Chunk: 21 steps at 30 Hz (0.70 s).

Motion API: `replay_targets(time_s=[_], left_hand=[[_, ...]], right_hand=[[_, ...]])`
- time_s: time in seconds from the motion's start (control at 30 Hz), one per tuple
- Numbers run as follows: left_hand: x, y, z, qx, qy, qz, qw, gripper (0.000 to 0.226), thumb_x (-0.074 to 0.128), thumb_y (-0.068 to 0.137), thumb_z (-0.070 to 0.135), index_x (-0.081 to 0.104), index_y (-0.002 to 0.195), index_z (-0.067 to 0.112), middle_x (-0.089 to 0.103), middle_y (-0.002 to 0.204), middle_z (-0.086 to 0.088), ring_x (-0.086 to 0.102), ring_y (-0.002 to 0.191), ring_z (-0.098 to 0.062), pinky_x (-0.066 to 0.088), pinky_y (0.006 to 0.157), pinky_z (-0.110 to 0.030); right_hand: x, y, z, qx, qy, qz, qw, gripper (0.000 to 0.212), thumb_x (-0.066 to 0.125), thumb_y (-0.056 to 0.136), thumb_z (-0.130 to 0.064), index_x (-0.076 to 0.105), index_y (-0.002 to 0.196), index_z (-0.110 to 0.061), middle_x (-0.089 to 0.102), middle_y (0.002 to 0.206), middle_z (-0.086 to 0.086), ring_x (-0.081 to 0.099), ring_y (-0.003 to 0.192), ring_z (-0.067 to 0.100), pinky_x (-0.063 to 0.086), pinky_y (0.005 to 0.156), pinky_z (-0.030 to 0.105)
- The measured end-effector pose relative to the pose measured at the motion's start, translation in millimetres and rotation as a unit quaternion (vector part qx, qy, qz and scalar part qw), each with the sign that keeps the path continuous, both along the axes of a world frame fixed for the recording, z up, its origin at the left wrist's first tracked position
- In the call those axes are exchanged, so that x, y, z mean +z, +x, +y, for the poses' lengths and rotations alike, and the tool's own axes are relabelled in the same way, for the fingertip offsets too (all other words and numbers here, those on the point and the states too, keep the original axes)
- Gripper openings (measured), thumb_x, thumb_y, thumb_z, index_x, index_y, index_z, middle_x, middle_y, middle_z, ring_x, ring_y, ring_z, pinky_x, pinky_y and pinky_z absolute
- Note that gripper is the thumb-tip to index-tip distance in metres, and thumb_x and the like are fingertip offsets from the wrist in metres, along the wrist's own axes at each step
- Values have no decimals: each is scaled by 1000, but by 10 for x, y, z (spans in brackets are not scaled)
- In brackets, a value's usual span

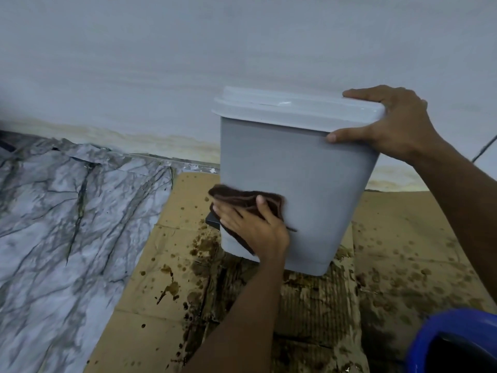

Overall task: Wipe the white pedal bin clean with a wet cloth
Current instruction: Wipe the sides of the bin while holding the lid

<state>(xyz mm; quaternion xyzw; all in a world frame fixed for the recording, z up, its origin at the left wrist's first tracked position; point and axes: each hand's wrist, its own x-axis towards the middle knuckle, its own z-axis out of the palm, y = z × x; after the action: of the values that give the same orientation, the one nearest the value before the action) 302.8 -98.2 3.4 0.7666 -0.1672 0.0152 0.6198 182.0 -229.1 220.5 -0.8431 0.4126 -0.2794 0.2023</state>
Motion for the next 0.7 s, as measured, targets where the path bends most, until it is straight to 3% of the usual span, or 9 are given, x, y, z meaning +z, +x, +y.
replay_targets(time_s=[0.1,0.2,0.5,0.57,0.63,0.7], left_hand=[[-30,-197,16,57,-27,169,984,87,41,105,48,-9,162,5,-7,173,-9,-12,159,-24,-4,129,-45],[-83,-281,30,80,-41,274,957,94,42,102,52,-15,161,6,-14,172,-7,-16,158,-23,-8,128,-39],[-9,-401,48,108,-34,408,906,94,40,104,55,-17,161,6,-19,171,-13,-16,158,-30,-3,128,-46],[13,-504,25,84,-4,438,895,94,28,99,65,-10,163,9,-13,171,-15,-10,159,-33,3,129,-48],[9,-622,42,22,59,449,891,89,6,95,72,13,165,19,10,172,-16,9,159,-34,13,129,-47],[13,-681,21,8,87,459,884,72,3,104,62,22,164,26,18,171,-12,15,158,-33,13,128,-43]], right_hand=[[-3,-13,13,0,-1,4,1000,103,70,37,-87,66,126,-37,60,136,-14,48,133,13,25,116,45],[-17,-29,24,-1,-2,0,1000,104,67,35,-89,66,126,-37,61,135,-15,47,133,12,24,117,45],[-41,-33,38,-4,-2,-6,1000,103,68,35,-90,66,125,-40,60,133,-20,45,134,9,21,112,38],[-40,-41,40,-5,-4,-5,1000,103,68,35,-90,66,125,-40,60,133,-19,45,134,10,21,112,39],[-40,-50,49,-6,-5,-5,1000,103,68,36,-90,66,125,-40,60,133,-19,46,133,10,22,112,40],[-44,-60,57,-6,-6,-8,1000,102,68,36,-90,66,124,-40,61,133,-19,46,132,9,22,113,41]])
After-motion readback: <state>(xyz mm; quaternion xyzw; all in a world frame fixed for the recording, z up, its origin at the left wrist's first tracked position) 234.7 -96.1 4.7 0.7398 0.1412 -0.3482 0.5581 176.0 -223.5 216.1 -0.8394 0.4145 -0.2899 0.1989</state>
